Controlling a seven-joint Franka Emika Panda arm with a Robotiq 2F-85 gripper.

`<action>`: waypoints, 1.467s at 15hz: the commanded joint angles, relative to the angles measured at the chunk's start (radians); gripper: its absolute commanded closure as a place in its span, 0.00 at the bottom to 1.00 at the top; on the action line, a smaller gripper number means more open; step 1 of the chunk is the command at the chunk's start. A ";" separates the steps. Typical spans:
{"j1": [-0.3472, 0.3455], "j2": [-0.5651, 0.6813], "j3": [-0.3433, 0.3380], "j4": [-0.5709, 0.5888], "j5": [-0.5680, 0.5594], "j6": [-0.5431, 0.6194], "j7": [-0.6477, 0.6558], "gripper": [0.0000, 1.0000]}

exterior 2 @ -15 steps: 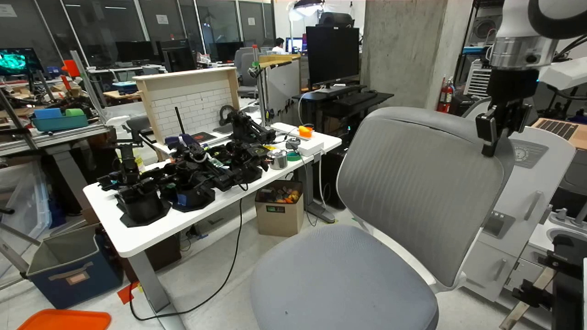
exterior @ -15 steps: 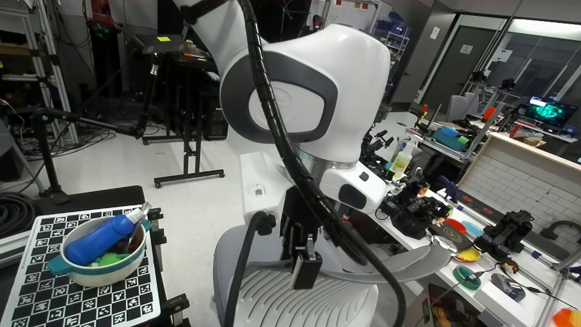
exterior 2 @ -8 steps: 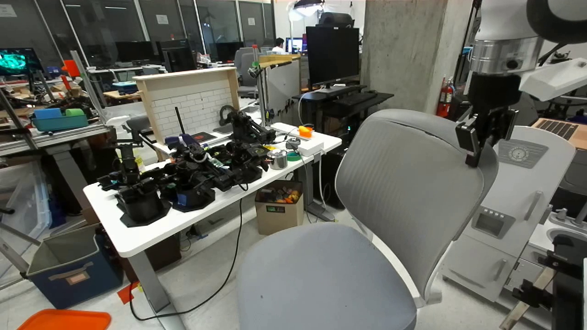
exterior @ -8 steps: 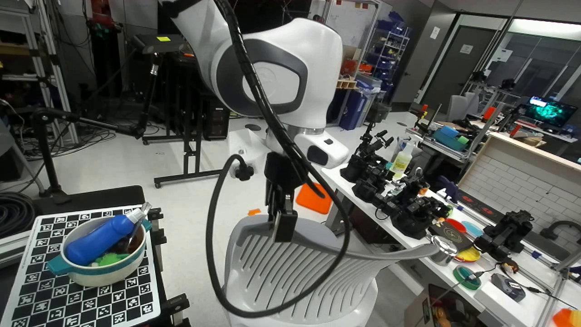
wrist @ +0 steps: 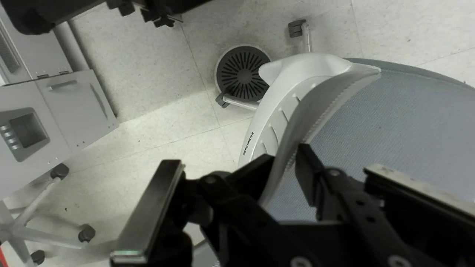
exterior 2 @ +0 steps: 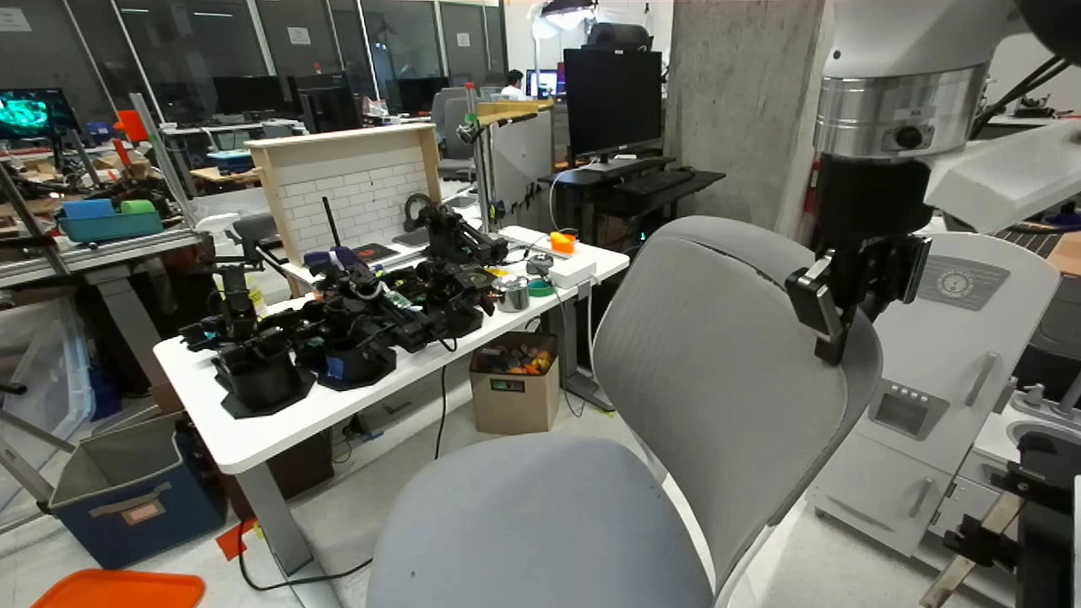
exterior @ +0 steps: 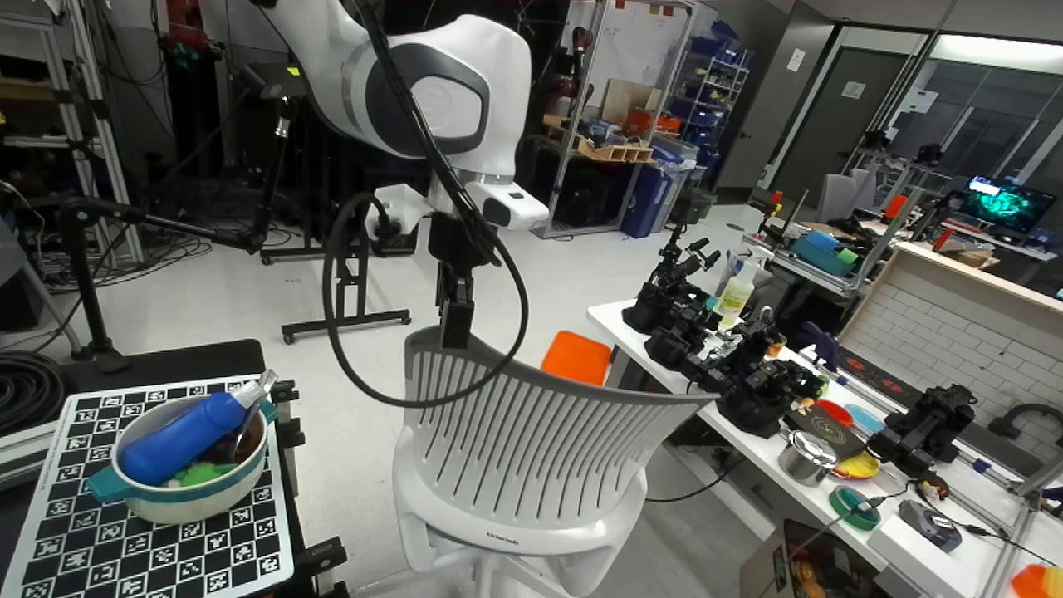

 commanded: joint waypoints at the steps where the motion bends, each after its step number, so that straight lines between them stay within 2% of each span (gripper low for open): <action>1: 0.048 -0.012 0.054 0.006 -0.006 -0.065 0.023 0.94; 6: 0.050 0.005 0.068 0.032 0.009 -0.091 0.037 0.94; 7: 0.048 0.006 0.067 0.034 0.016 -0.089 0.039 0.52; 9: 0.041 -0.008 0.060 0.036 0.019 -0.086 0.025 0.44; 15: 0.001 -0.073 0.042 0.094 0.026 -0.142 -0.082 0.02; 22: -0.055 -0.075 0.032 0.110 0.050 -0.079 -0.233 0.00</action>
